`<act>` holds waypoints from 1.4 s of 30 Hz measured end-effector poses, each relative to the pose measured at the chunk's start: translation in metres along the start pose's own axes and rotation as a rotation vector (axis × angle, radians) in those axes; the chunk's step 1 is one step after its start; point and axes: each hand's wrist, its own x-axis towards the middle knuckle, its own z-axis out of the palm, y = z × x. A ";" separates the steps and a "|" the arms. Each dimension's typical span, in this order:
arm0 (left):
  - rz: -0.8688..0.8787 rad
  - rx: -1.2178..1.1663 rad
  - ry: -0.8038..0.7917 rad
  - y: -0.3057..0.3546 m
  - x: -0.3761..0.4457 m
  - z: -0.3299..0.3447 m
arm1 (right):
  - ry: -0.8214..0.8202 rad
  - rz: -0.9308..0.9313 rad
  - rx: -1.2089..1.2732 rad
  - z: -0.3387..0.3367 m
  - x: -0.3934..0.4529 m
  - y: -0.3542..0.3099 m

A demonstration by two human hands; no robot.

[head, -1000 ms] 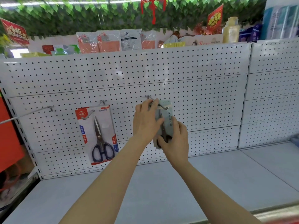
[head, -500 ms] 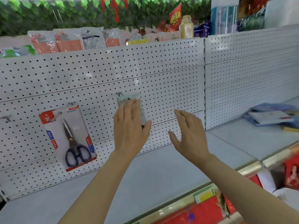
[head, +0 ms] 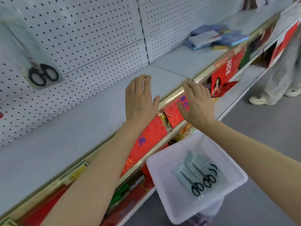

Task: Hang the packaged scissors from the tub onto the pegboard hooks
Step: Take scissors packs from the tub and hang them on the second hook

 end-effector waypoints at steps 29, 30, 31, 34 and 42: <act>-1.330 0.010 -1.162 0.164 -0.303 0.357 | -0.786 0.324 -0.103 0.170 -0.324 0.155; -1.289 0.044 -1.187 0.161 -0.308 0.357 | -0.806 0.332 -0.103 0.175 -0.327 0.154; -1.259 0.065 -1.199 0.157 -0.312 0.357 | -0.831 0.347 -0.101 0.180 -0.330 0.152; -1.244 0.078 -1.146 0.134 -0.326 0.350 | -0.937 0.422 -0.109 0.196 -0.337 0.146; -1.139 -0.238 -0.890 0.098 -0.343 0.339 | -1.082 0.518 -0.198 0.233 -0.352 0.124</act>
